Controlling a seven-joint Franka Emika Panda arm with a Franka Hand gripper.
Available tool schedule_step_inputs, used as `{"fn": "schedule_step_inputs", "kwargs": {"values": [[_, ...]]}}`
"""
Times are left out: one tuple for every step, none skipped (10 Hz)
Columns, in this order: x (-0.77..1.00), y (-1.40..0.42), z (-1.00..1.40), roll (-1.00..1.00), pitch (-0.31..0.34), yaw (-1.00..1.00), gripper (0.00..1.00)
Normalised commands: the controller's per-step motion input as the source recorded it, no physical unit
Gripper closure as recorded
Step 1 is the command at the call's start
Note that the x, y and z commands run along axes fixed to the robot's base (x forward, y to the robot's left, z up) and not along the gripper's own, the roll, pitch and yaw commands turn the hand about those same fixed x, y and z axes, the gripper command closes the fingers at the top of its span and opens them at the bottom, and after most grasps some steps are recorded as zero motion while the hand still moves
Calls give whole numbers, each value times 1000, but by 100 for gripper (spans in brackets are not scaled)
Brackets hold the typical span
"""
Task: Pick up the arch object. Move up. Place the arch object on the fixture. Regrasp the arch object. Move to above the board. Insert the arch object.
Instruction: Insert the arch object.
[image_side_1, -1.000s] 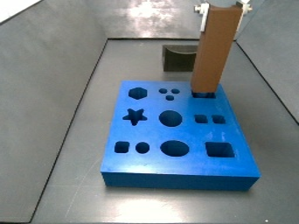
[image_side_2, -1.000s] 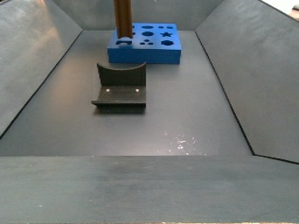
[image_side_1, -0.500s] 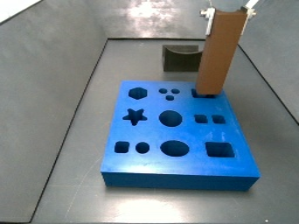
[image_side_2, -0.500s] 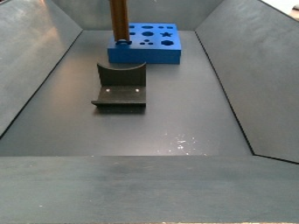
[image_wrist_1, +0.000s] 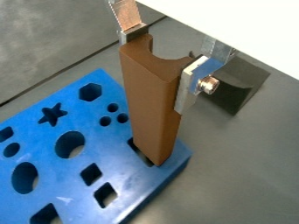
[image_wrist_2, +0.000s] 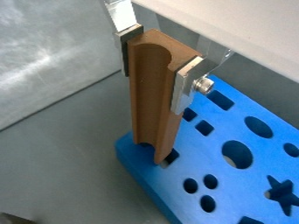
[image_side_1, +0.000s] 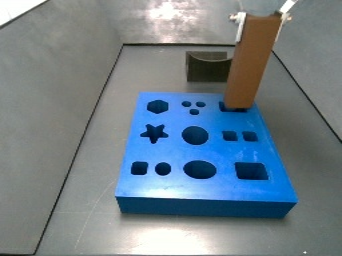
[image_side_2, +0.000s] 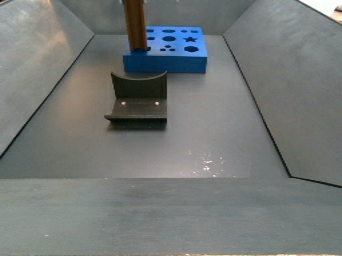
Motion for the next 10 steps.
{"fn": "schedule_step_inputs", "kwargs": {"values": [[0, 0, -20, 0, 0, 0, 100], [-9, 0, -100, 0, 0, 0, 100], [-17, 0, -180, 0, 0, 0, 100], [-11, 0, -271, 20, 0, 0, 100], [0, -9, -354, 66, 0, 0, 100], [0, -6, -431, 100, 0, 0, 100], [0, -26, -540, 136, -1, 0, 100], [0, -60, -560, 167, -20, 0, 100], [0, 0, 0, 0, -4, 0, 100], [0, 0, 0, 0, 0, 0, 100]]}}
